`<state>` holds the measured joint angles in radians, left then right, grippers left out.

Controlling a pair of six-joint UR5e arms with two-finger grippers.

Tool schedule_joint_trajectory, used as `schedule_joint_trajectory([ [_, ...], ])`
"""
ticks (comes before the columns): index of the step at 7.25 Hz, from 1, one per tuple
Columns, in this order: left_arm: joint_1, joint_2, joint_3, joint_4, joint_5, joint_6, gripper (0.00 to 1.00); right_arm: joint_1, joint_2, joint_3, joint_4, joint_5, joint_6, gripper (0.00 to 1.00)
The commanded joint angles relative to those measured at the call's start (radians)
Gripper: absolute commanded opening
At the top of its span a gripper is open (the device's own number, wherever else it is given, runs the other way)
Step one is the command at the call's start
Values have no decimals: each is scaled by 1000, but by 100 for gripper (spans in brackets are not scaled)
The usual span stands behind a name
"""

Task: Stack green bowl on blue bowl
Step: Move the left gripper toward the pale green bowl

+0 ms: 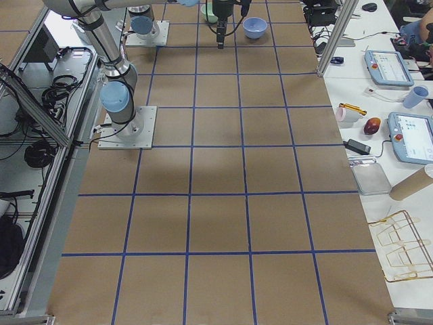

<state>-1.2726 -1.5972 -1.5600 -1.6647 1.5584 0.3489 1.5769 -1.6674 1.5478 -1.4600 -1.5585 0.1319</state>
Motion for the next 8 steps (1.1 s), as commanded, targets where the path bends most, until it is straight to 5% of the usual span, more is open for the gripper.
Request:
schedule_joint_trajectory([
  [1, 186, -4, -61, 17, -6, 257, 100, 0, 0, -1, 1, 0, 0, 100],
  [3, 295, -27, -115, 87, -8, 333, 100, 0, 0, 0, 1, 0, 0, 100],
  [5, 407, -33, -251, 292, -9, 360, 100, 0, 0, 0, 0, 0, 0, 100],
  [8, 437, -96, -337, 371, -6, 390, 100, 0, 0, -2, 0, 0, 0, 100],
])
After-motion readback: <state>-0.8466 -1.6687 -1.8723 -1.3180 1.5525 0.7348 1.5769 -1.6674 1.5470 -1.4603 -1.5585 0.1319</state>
